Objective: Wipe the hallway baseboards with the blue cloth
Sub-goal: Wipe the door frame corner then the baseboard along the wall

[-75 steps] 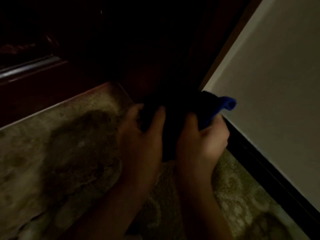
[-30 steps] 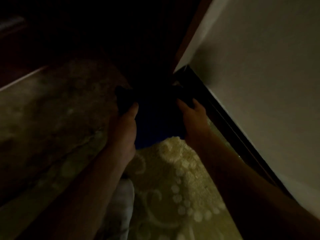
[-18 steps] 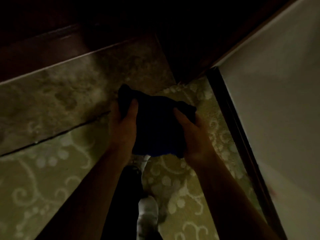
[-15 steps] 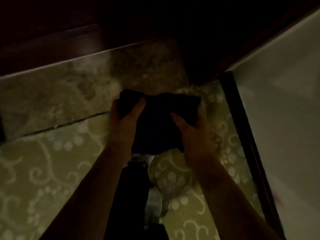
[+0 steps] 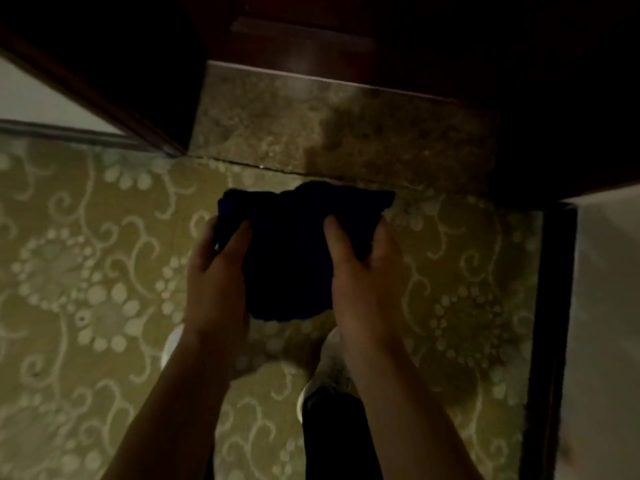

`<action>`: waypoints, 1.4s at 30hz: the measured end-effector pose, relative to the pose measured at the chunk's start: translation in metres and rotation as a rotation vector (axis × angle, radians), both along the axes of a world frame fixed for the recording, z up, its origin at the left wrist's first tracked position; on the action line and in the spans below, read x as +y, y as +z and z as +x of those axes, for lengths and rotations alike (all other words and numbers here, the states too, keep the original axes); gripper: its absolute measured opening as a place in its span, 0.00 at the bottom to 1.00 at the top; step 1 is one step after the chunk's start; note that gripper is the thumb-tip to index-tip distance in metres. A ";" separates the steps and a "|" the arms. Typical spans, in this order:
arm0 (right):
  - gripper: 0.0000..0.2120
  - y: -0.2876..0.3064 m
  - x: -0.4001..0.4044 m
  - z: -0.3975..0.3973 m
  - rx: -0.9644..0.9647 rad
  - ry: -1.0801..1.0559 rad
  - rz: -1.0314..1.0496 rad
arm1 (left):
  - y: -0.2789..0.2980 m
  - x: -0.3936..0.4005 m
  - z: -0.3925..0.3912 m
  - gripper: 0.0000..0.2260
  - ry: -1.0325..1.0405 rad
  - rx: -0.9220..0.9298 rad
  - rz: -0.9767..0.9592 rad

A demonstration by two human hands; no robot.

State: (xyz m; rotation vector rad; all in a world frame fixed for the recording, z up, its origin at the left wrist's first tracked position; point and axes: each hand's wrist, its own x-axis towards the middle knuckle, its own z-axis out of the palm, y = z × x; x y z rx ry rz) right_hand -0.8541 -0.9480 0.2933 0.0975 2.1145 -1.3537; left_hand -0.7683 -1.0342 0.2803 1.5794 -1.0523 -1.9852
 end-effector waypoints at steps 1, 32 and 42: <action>0.21 0.000 -0.008 0.016 -0.023 0.013 -0.024 | 0.000 -0.007 0.016 0.13 0.018 0.015 0.002; 0.19 -0.126 -0.310 0.208 -0.419 -0.290 0.077 | -0.113 -0.289 0.221 0.10 0.073 -0.097 0.077; 0.32 -0.228 -0.372 0.153 -0.396 -0.226 0.214 | -0.216 -0.358 0.185 0.11 -0.044 -0.230 0.015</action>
